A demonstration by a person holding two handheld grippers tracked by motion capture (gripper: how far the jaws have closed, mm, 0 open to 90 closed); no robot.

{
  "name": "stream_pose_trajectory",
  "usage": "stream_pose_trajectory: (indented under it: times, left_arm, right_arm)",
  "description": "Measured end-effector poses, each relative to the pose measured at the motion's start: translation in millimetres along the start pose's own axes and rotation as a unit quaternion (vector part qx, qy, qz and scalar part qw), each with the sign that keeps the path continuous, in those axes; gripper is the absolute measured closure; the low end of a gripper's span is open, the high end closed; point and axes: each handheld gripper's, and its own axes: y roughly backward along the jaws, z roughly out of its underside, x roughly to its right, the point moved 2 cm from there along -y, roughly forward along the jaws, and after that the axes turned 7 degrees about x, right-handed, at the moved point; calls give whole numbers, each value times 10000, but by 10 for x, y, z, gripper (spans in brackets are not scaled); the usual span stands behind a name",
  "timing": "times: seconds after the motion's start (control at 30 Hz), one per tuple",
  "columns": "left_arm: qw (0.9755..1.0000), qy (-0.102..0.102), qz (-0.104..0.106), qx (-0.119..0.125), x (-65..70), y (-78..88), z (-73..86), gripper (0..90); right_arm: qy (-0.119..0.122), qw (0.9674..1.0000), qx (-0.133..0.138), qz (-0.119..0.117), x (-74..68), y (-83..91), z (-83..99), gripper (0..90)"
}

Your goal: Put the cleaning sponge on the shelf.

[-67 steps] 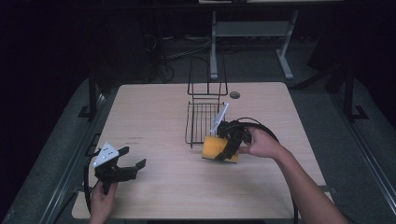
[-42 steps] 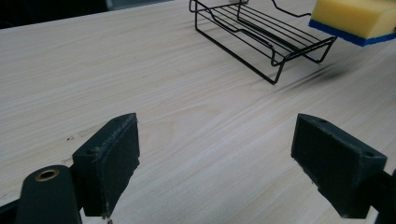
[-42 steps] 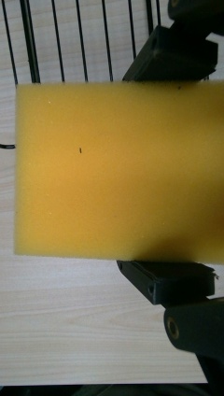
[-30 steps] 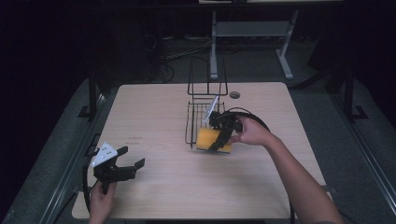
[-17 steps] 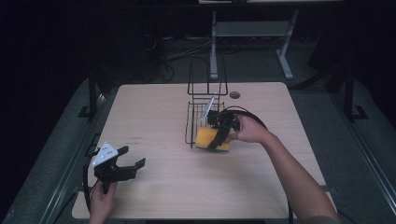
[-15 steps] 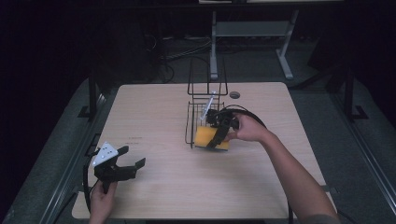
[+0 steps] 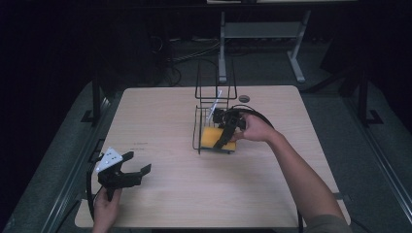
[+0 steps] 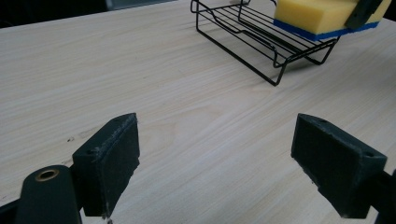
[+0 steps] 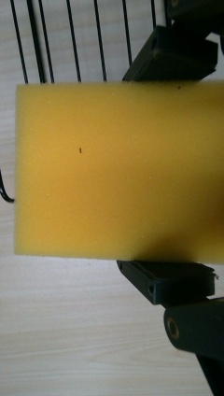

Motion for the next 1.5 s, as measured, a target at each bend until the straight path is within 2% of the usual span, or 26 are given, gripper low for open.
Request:
stream_pose_trajectory:
  times: [0.3,0.37,0.43,0.5,0.53,0.83,0.93,1.03,1.17,1.3,1.5]
  left_arm:
    - [10000,8,19,4,1,-9,4,147]
    - [10000,12,27,0,1,-10,3,148]
    - [10000,8,19,6,2,-9,3,147]
    - [10000,18,19,1,1,-3,4,147]
    - [10000,5,8,-3,-1,1,5,148]
    - [10000,10,25,-6,-4,0,8,147]
    - [10000,16,25,-7,1,-6,10,147]
    - [10000,16,38,-12,6,-13,10,147]
    - [10000,1,30,-2,2,-3,9,147]
    - [10000,47,32,9,-12,9,15,148]
    - [10000,32,39,-1,-8,7,15,147]
  right_arm:
    - [-162,9998,67,-40,120,-25,41,222]
    - [-126,9999,-43,24,134,-17,25,221]
    - [-125,9999,42,-24,140,8,-14,222]
    - [-102,9999,7,7,160,6,-33,222]
    - [-167,9999,40,-21,178,5,-37,222]
    - [-289,9995,136,-52,298,-14,12,222]
    - [-282,9995,128,-8,315,-28,17,221]
    - [-182,9998,-16,34,317,-44,-26,221]
    - [-206,9997,99,-64,347,-86,-115,221]
    - [-252,9997,-48,-1,394,-160,-91,220]
    - [-213,9998,-18,57,425,-218,-89,218]
